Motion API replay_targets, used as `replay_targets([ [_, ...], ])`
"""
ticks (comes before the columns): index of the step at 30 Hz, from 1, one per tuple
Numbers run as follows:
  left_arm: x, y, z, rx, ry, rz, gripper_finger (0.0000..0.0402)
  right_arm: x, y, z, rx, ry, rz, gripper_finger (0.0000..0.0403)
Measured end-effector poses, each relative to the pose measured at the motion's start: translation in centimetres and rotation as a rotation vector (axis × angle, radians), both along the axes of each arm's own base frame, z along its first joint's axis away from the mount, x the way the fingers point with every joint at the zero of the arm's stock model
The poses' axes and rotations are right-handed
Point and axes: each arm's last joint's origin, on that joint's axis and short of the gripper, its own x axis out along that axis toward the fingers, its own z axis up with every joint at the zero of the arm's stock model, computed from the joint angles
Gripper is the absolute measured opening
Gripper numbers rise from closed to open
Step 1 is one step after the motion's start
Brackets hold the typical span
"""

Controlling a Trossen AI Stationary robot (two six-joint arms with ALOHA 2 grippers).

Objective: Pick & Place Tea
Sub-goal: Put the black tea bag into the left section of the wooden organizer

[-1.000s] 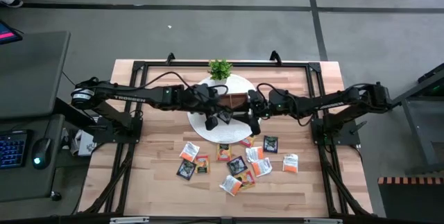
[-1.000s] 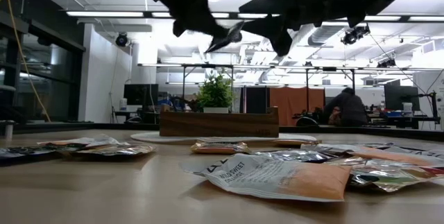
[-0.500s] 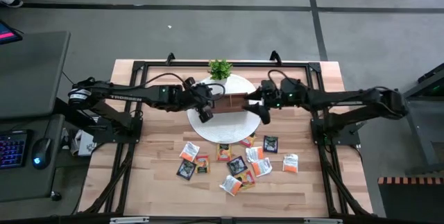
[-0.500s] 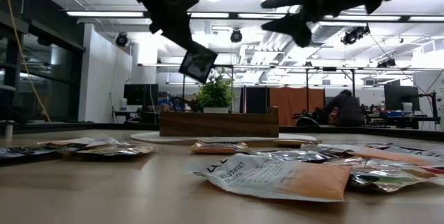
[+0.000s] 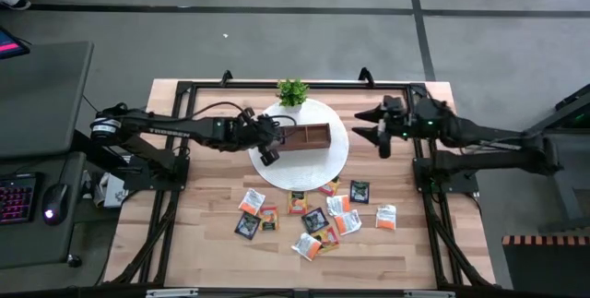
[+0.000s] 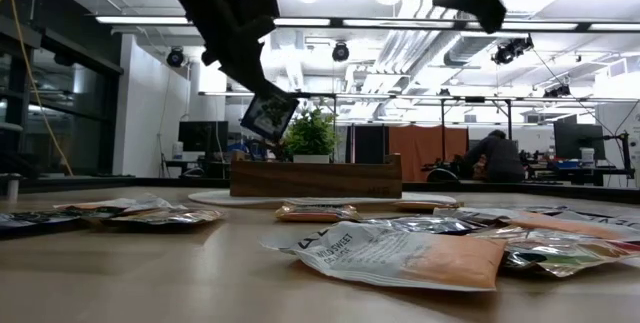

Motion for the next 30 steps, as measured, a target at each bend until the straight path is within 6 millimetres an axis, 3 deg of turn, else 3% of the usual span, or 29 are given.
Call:
replay_targets([
  [6, -0.1, 0.4, -1.4, -0.034, -0.04, 0.009, 0.0, -2.4, 0.5, 0.6, -0.007, -0.011, -0.031, 0.025],
  [11, -0.5, 2.2, -2.2, -0.061, -0.053, 0.06, 0.0, -3.4, 0.7, 0.8, -0.007, -0.022, -0.038, 0.025],
  [19, -1.0, 4.5, -3.3, -0.149, -0.074, 0.019, 0.0, -3.4, 0.7, 0.7, 0.0, -0.016, -0.023, 0.025],
  [24, -1.3, 4.5, -5.1, -0.183, -0.09, 0.009, 0.0, -3.5, 0.7, 0.4, 0.007, 0.014, -0.022, 0.025],
  [30, -1.3, 4.4, -5.3, -0.182, -0.116, 0.008, 0.0, -3.5, 0.8, 0.3, 0.013, 0.029, -0.007, 0.025],
])
